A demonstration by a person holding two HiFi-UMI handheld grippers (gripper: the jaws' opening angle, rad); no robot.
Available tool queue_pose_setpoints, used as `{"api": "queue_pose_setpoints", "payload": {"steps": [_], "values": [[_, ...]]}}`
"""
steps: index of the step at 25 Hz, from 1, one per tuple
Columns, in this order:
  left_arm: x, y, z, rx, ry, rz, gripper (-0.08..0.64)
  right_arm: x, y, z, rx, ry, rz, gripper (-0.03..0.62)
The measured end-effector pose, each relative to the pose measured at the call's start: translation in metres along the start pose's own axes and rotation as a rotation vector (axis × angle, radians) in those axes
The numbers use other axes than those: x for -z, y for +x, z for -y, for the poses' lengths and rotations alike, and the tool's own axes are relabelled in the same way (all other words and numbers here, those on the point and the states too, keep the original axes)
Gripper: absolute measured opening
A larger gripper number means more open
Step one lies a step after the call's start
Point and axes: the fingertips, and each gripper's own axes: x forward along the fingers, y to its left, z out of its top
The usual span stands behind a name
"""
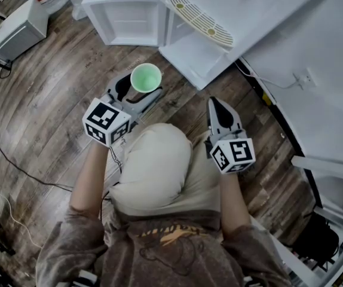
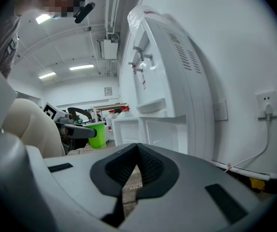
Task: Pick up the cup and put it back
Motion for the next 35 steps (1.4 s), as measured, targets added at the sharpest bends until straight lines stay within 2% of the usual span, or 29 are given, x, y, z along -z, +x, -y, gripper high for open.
{"api": "queue_pose_setpoints", "payload": {"steps": [11,17,35], "values": [[0.003,0.053,-0.015,0.039,0.059,0.055,0.306,-0.005,-0.01,0.001,0.011,0.013,0.011,0.002],[0.012,0.095,-0.02,0.085,0.052,0.094,0.306,-0.01,-0.013,-0.002,0.014,0.018,0.01,0.002],[0.079,0.211,-0.047,0.06,0.028,0.081,0.306,-0.018,-0.017,0.005,0.053,0.014,0.006,0.002]]}}
